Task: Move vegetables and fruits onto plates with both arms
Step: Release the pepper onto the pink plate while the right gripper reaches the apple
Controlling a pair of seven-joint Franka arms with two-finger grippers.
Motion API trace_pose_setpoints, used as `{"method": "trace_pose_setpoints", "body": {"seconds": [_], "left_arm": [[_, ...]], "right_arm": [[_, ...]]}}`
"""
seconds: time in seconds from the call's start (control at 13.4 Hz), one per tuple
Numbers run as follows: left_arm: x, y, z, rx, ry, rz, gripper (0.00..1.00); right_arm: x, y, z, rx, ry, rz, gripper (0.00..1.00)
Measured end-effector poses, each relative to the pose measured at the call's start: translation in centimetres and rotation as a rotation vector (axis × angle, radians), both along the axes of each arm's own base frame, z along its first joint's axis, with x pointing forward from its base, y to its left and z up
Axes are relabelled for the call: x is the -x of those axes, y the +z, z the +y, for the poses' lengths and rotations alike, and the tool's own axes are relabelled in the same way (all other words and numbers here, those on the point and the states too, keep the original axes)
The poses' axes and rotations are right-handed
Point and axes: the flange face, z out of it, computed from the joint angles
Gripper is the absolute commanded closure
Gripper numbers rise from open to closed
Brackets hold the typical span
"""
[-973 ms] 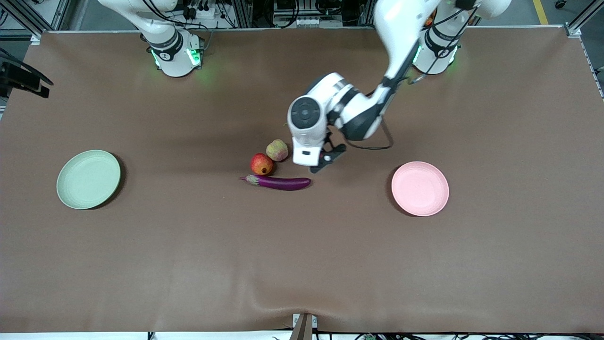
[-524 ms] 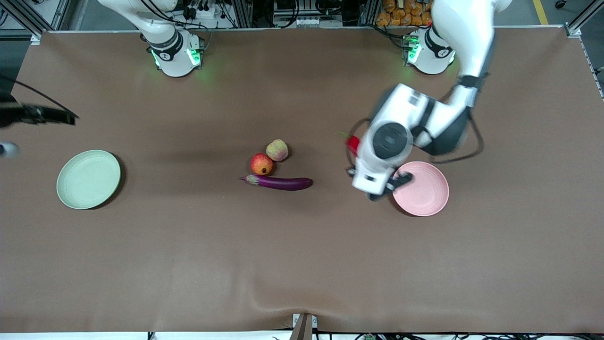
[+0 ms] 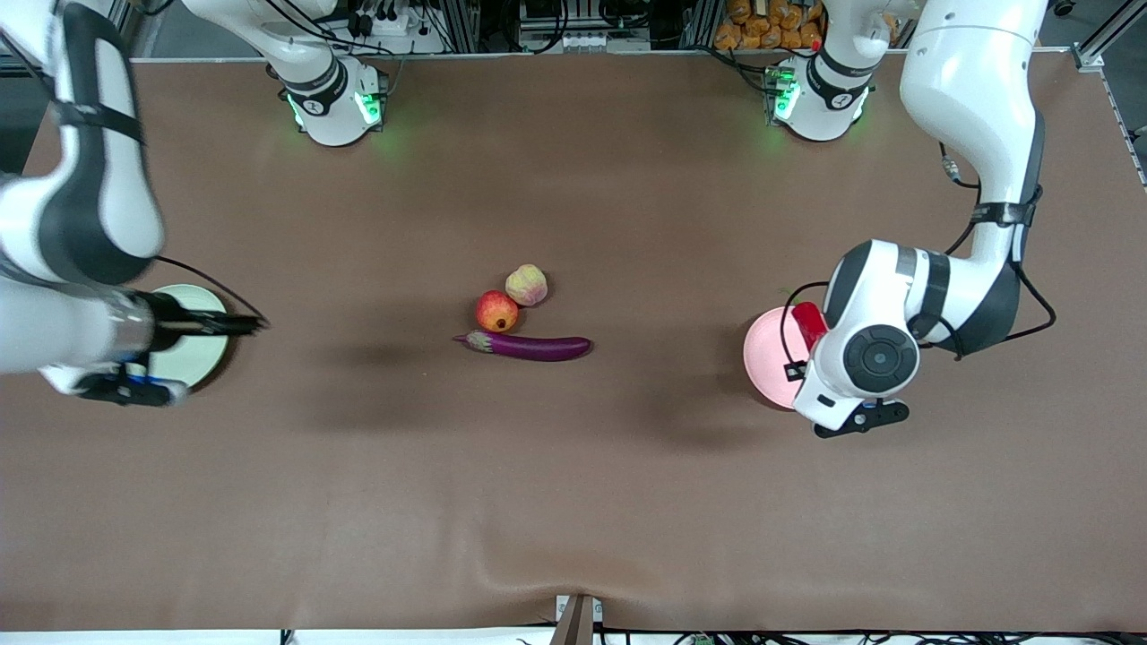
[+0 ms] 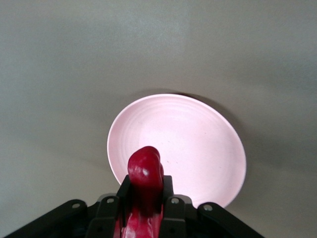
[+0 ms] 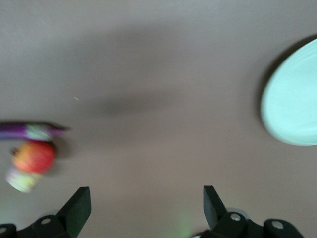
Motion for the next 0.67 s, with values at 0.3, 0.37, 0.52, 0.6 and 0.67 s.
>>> {"method": "trace_pose_setpoints", "body": {"seconds": [0.3, 0.37, 0.52, 0.6, 0.67], "left_arm": [[-0.3, -6.9, 1.5, -0.078, -0.069, 0.008, 1.0], [-0.4, -8.1, 2.4, -0.074, -0.065, 0.003, 1.0], [-0.4, -9.1, 3.7, -0.068, -0.055, 0.003, 1.0], [-0.2, -9.5, 3.9, -0.069, -0.053, 0.011, 1.0], [0.1, -9.9, 3.8, -0.071, -0.055, 0.021, 1.0]], "right_arm": [[-1.2, -4.8, 7.4, -0.013, -0.3, 0.026, 0.0], [-1.2, -6.1, 8.8, -0.048, -0.369, 0.038, 0.0], [-1.1, -8.7, 10.2, -0.091, -0.441, 0.054, 0.0], [-1.0, -9.8, 11.4, -0.086, -0.476, 0.051, 0.0], [-0.8, -10.9, 13.5, -0.067, -0.521, 0.039, 0.0]]}}
